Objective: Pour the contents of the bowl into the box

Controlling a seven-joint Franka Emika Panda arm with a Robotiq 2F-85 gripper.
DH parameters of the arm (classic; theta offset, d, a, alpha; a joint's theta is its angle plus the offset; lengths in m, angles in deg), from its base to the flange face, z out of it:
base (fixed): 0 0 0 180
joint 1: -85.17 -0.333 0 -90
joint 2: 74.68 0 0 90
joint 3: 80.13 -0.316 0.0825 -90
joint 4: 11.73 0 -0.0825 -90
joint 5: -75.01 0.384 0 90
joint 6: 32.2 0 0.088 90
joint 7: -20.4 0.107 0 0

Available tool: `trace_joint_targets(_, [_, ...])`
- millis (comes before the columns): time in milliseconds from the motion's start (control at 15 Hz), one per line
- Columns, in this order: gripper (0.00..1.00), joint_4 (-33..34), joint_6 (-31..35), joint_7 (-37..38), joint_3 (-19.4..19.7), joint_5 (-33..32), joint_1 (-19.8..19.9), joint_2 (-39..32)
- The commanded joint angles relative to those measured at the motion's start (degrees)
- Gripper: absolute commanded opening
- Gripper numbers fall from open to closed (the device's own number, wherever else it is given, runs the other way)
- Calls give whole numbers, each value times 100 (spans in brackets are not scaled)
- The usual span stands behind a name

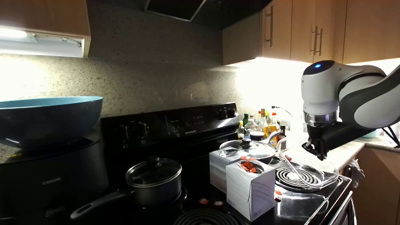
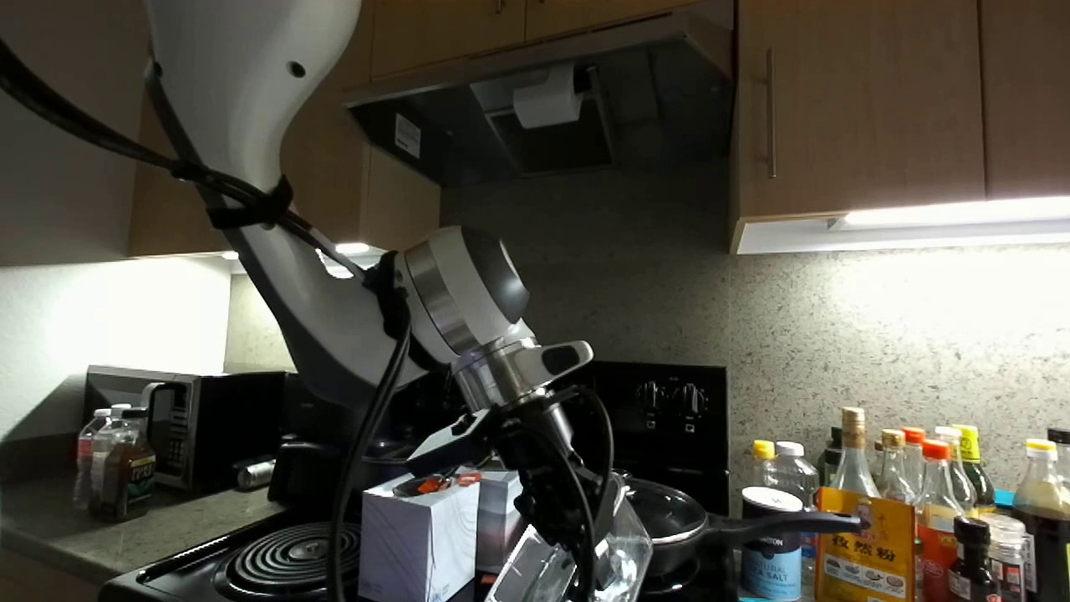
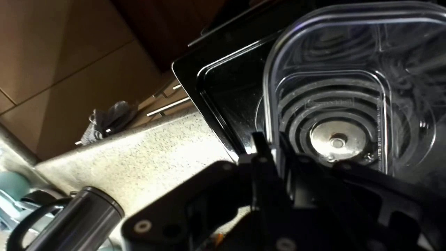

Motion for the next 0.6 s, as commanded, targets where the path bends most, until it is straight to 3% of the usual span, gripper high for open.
trace_joint_targets(0, [2,163,825,-1169,98,435,267,-507])
trace_joint_targets(67, [2,175,794,-1712,129,858,213,-537])
trace_joint_targets(133, [2,191,715,-2172,491,1127,-166,-512])
trace_joint_targets(200, [2,164,712,-2748,255,1617,-5,-462])
trace_joint_targets(533, [2,123,-305,-4575,-138,3413,-174,-153])
